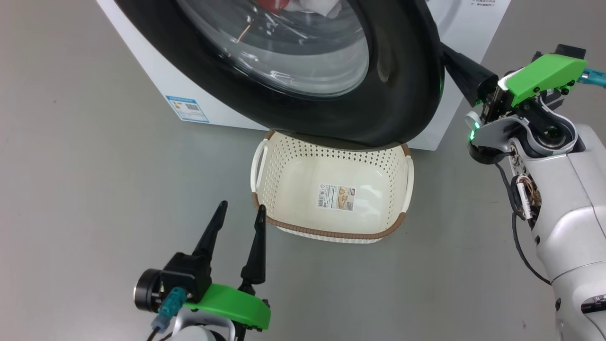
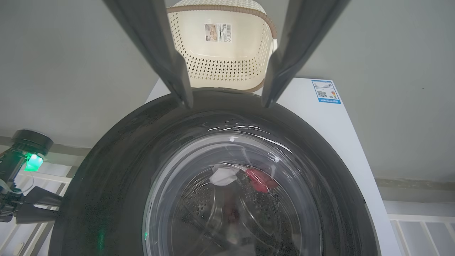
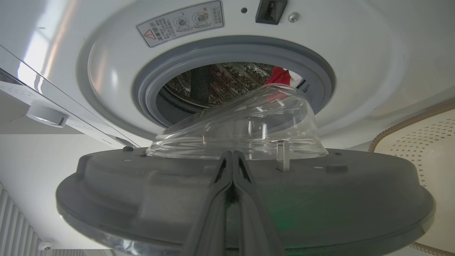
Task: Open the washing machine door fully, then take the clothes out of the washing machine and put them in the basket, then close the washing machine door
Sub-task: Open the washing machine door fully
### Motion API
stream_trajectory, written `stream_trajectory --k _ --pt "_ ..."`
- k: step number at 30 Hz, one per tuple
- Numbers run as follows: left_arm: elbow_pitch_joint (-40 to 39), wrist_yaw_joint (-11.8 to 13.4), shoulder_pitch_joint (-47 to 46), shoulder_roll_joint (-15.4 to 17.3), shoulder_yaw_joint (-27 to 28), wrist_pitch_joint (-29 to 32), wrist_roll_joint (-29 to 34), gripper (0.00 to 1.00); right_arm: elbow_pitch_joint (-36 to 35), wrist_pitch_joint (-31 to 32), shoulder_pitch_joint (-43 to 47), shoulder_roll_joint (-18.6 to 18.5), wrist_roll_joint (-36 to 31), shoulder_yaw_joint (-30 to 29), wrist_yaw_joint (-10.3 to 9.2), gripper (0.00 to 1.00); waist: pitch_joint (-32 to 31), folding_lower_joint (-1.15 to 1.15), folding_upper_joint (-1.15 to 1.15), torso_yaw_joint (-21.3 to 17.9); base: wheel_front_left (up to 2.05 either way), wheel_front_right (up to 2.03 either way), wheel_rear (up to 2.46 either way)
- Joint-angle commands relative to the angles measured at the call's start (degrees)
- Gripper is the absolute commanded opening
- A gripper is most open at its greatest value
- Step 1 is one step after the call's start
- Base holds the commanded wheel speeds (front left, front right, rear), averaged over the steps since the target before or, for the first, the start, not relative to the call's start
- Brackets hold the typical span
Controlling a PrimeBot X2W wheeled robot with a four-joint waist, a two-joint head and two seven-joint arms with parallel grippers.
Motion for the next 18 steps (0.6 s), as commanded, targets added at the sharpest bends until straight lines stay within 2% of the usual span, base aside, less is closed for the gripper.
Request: stream_trajectory --k 1,18 --pt "-1.2 0.2 -1.7 0.6 1.5 -0.4 0.0 1.00 -1.0 1.0 -1.6 1.3 0.3 1.0 0.22 0.00 0.0 0.00 0.00 -0.1 0.00 0.00 0.00" --pt "-0.5 0.1 -1.2 0.6 2.1 -0.4 0.2 1.00 -2.3 10.2 2.4 1.8 2.4 2.0 0.22 0.00 -1.6 0.00 0.00 -0.9 0.00 0.00 0.00"
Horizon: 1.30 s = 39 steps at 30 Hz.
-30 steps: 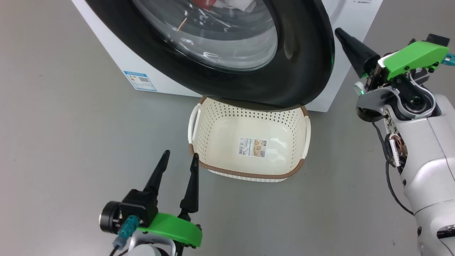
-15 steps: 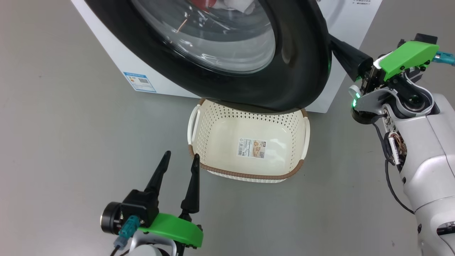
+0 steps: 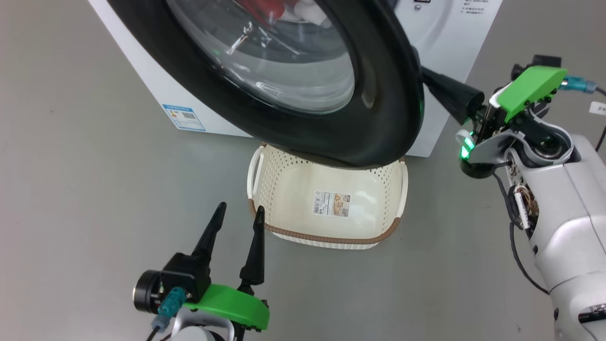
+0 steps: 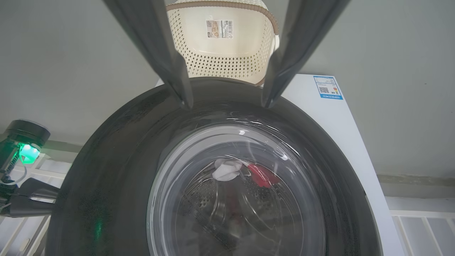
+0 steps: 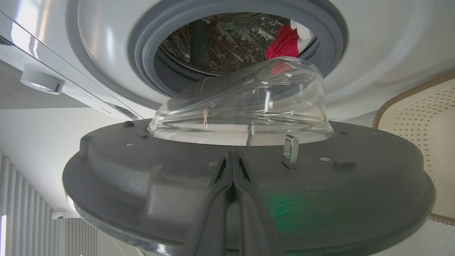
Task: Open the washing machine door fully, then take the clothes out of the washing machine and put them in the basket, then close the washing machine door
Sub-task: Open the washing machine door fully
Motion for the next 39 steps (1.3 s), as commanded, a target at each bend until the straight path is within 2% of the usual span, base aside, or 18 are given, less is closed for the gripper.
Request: stream_trajectory --k 1,15,39 --pt "-1.0 0.2 -1.1 0.6 2.0 -0.4 0.3 1.00 -2.0 1.1 1.0 1.7 0.9 1.4 0.22 0.00 -0.3 0.00 0.00 -0.1 0.00 0.00 0.00" --pt "0.3 -0.3 0.4 0.6 3.3 -0.4 1.0 1.00 -6.6 4.9 8.0 2.0 2.2 4.9 0.22 0.00 -3.1 0.00 0.00 0.2 0.00 0.00 0.00" --pt "0.9 -0.9 3.6 0.6 6.1 -0.4 1.9 1.00 -16.2 2.7 18.3 2.1 11.8 20.0 0.22 0.00 -6.2 0.00 0.00 2.7 0.00 0.00 0.00"
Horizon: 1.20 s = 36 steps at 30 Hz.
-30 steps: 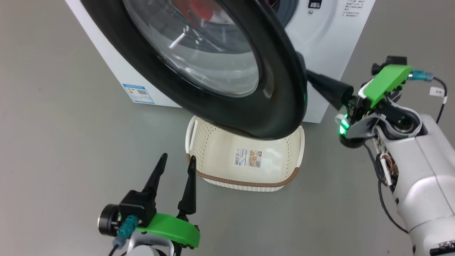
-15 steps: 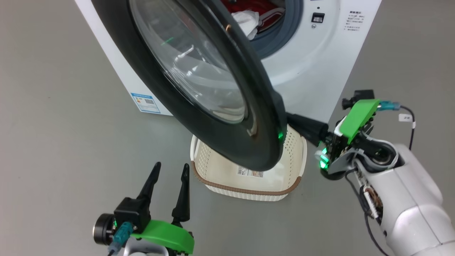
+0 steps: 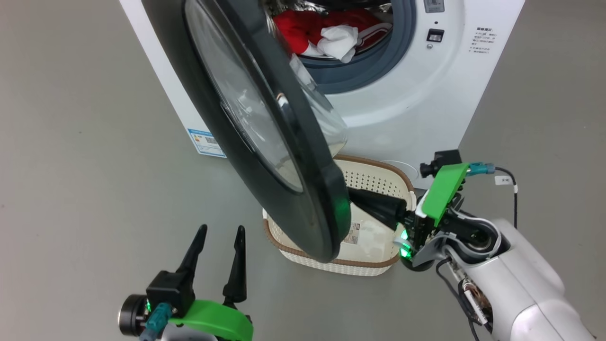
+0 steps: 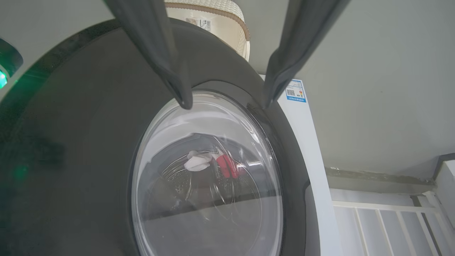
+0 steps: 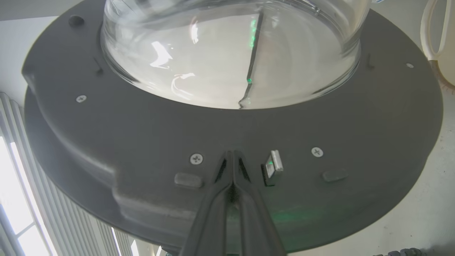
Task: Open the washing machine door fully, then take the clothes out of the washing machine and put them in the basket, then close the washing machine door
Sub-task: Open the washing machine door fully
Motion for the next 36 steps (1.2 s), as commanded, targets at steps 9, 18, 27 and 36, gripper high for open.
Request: stream_trajectory --k 9,18,27,36 --pt "-1.3 0.0 0.5 0.6 1.9 -0.4 0.6 1.00 -2.6 -1.9 2.0 1.3 2.3 3.2 0.22 0.00 -0.8 0.00 0.00 -0.2 0.00 0.00 0.00" --pt "-1.2 -0.1 0.7 0.6 2.2 -0.4 0.7 1.00 -4.2 -3.6 3.9 1.3 3.9 3.2 0.22 0.00 -1.2 0.00 0.00 -1.4 0.00 0.00 0.00" --pt "-0.8 -0.4 0.9 0.6 2.8 -0.4 0.7 1.00 -9.5 -9.1 8.7 1.3 7.5 -4.7 0.22 0.00 -1.8 0.00 0.00 -2.6 0.00 0.00 0.00" --pt "-0.4 -1.1 0.7 0.6 3.5 -0.4 0.8 1.00 -19.2 -15.2 19.2 1.2 1.0 -12.2 0.22 1.00 -2.2 0.00 0.00 -4.5 0.00 0.00 0.00"
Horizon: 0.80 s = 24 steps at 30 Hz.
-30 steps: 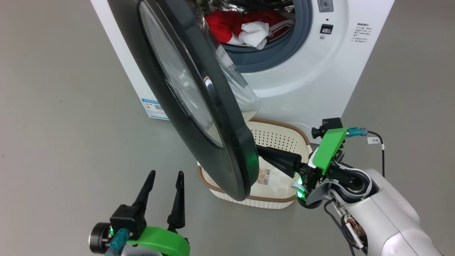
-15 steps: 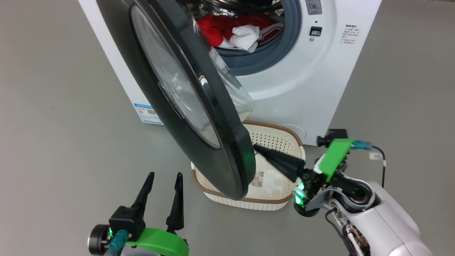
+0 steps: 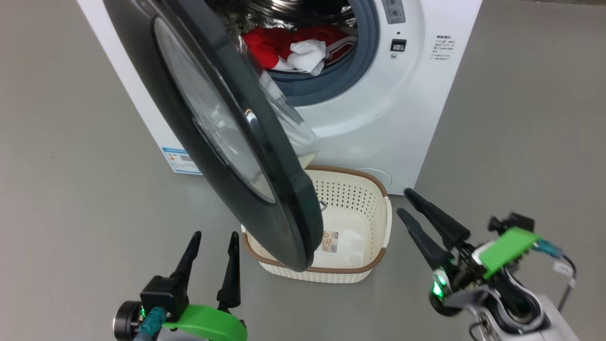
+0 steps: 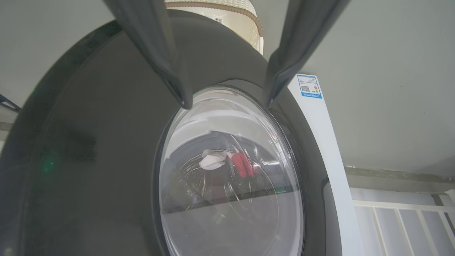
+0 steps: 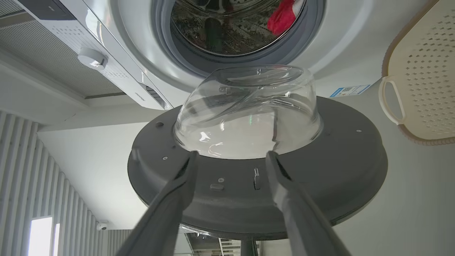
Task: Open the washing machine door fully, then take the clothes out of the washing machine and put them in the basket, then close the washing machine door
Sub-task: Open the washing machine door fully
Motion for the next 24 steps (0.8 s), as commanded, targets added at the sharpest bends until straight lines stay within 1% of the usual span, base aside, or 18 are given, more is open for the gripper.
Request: stream_trajectory --k 1,3,6,9,15,18,20,21,23,24 --pt "-1.0 -0.1 -0.6 0.6 2.1 -0.4 0.8 1.00 -3.1 -1.1 1.3 0.4 -1.5 0.1 0.22 1.00 -0.2 0.00 0.00 -0.5 0.00 0.00 0.00" --pt "-0.9 -0.3 -0.6 0.6 2.2 -0.4 0.8 1.00 -6.2 -3.8 5.8 0.4 -3.3 -1.5 0.22 1.00 -0.4 0.00 0.00 -0.9 0.00 0.00 0.00" --pt "-0.9 -0.3 -0.4 0.6 2.4 -0.4 0.6 1.00 -8.8 -7.4 10.0 0.4 -5.8 -2.3 0.22 1.00 -0.6 0.00 0.00 -1.5 0.00 0.00 0.00" --pt "-0.9 -0.5 -0.1 0.6 2.6 -0.4 0.6 1.00 -11.5 -12.3 13.8 0.4 -9.9 -2.8 0.22 1.00 -0.8 0.00 0.00 -2.0 0.00 0.00 0.00" --pt "-0.8 -0.8 0.6 0.6 3.2 -0.4 1.0 1.00 -15.2 -24.4 18.9 0.0 -22.7 -2.7 0.22 1.00 -1.0 0.00 0.00 -3.4 0.00 0.00 0.00" --pt "-0.6 -1.0 0.7 0.6 3.6 -0.4 1.2 1.00 -15.9 -30.4 20.0 -1.0 -29.1 -2.1 0.22 1.00 -1.1 0.00 0.00 -4.0 0.00 0.00 0.00" --pt "-0.4 -1.1 0.9 0.7 3.9 -0.4 1.4 1.00 -15.8 -34.1 20.2 -2.4 -34.0 -1.4 0.22 1.00 -1.3 0.00 0.00 -4.4 0.00 0.00 0.00" --pt "-0.4 -1.1 1.0 0.7 4.0 -0.4 1.5 1.00 -15.7 -35.5 20.3 -2.5 -35.5 -1.4 0.22 1.00 -1.4 0.00 0.00 -4.5 0.00 0.00 0.00" --pt "-0.2 -1.3 1.2 0.8 4.1 -0.4 1.7 1.00 -15.4 -37.5 20.4 -3.9 -41.0 -1.5 0.22 1.00 -1.8 0.00 0.00 -4.7 0.00 0.00 0.00" --pt "-0.2 -1.3 1.3 0.8 4.2 -0.4 1.8 1.00 -15.5 -38.0 20.4 -3.8 -42.8 -2.1 0.22 1.00 -1.9 0.00 0.00 -4.9 0.00 0.00 0.00"
